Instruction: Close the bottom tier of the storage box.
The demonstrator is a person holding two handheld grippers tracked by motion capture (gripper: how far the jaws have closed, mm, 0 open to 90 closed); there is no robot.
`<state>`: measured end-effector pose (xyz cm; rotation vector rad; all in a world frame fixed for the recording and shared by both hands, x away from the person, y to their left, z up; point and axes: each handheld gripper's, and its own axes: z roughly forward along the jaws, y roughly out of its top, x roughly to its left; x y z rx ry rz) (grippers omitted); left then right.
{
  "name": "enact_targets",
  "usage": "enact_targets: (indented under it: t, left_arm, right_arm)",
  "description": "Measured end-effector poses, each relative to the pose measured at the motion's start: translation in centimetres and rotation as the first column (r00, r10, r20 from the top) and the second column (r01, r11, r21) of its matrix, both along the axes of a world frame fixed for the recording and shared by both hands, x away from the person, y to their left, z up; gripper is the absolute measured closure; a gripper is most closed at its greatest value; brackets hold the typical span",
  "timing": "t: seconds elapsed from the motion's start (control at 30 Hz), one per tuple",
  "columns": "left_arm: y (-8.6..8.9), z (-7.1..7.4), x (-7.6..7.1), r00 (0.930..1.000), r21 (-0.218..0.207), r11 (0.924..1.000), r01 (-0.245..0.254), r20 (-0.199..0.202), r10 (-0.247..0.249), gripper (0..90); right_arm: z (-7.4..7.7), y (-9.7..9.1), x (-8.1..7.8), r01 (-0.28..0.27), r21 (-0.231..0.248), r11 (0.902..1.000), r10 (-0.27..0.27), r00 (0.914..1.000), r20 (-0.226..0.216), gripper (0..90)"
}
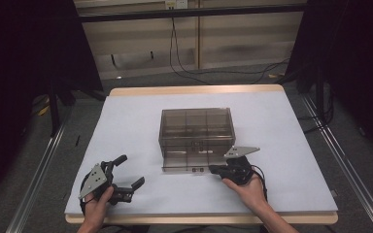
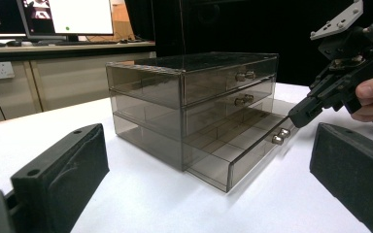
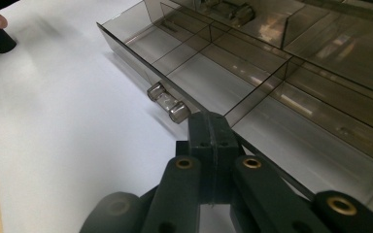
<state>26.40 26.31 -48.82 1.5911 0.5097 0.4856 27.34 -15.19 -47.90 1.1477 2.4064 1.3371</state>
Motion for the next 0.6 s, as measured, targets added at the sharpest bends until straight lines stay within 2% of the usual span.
enact_targets:
  t: [0.6]
  left_arm:
    - [0.01,-0.03,-0.04,1.0,-0.011,0.9999,0.003,0.002,-0.003,0.4]
  right_arm:
    - [0.13,-0.01,0.35,0.015,0.008,0.9999,-0.015,0.9998,0.009,90.0]
